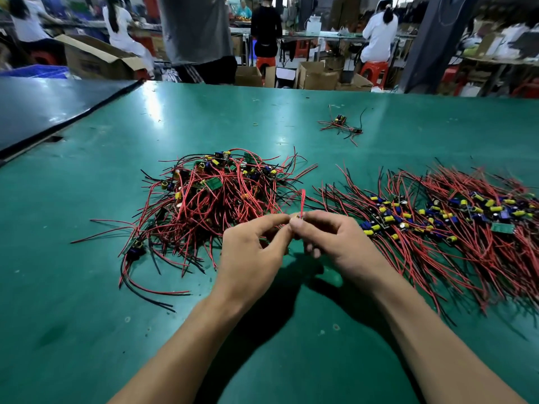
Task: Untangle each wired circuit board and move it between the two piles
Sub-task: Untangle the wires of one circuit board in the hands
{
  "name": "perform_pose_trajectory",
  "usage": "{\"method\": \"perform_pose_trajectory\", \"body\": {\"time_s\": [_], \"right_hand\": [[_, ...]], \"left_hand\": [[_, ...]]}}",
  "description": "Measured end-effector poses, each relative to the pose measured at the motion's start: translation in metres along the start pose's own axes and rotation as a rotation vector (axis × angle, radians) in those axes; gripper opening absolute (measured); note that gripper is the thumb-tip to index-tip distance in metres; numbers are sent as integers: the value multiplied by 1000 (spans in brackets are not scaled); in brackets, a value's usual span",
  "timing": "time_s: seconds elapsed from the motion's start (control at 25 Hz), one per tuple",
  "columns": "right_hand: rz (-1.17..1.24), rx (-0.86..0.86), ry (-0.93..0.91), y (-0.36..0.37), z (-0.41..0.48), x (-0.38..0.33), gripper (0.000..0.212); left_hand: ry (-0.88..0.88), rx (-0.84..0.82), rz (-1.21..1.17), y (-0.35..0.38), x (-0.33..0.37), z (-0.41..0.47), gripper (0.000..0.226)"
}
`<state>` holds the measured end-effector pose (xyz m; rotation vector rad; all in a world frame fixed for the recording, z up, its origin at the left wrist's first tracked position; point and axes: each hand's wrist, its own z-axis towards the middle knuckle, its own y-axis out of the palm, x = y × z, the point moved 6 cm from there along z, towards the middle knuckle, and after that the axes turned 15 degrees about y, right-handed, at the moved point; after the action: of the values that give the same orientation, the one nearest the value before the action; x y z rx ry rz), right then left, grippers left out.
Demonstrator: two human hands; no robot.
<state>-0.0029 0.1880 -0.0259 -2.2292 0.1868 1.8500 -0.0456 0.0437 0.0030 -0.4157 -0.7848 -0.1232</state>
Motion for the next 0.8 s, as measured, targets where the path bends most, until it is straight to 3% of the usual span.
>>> {"method": "perform_pose_trajectory", "body": {"time_s": [0.08, 0.16, 0.24, 0.32, 0.4, 0.52, 0.68, 0.72, 0.8], "right_hand": [[-34, 65, -44, -7, -2, -5, 13], [147, 111, -18, -15, -2, -9, 15], [388, 66, 31, -22, -4, -13, 17], [585, -72, 96, -24, -8, -15, 20], [690, -249, 158, -16, -13, -17, 19], [704, -426, 210, 1, -19, -20, 17], [698, -604, 262, 0, -29, -23, 13], [698, -627, 279, -1, -31, -22, 15], [659, -560, 302, 0, -29, -20, 14]], "left_hand": [[29, 14, -8, 0, 2, 0, 16], [5, 111, 36, -7, -1, -1, 9], [-186, 209, -23, -11, -14, -2, 4], [-488, 191, -370, 2, -27, -7, 12], [-657, 75, -641, 21, -25, -14, 13], [-569, -122, -481, 30, -19, -16, 18], [-470, 223, -356, -2, -31, -3, 11], [-408, 246, -290, -9, -29, -1, 8], [-318, 110, -282, -1, -19, -1, 5]]}}
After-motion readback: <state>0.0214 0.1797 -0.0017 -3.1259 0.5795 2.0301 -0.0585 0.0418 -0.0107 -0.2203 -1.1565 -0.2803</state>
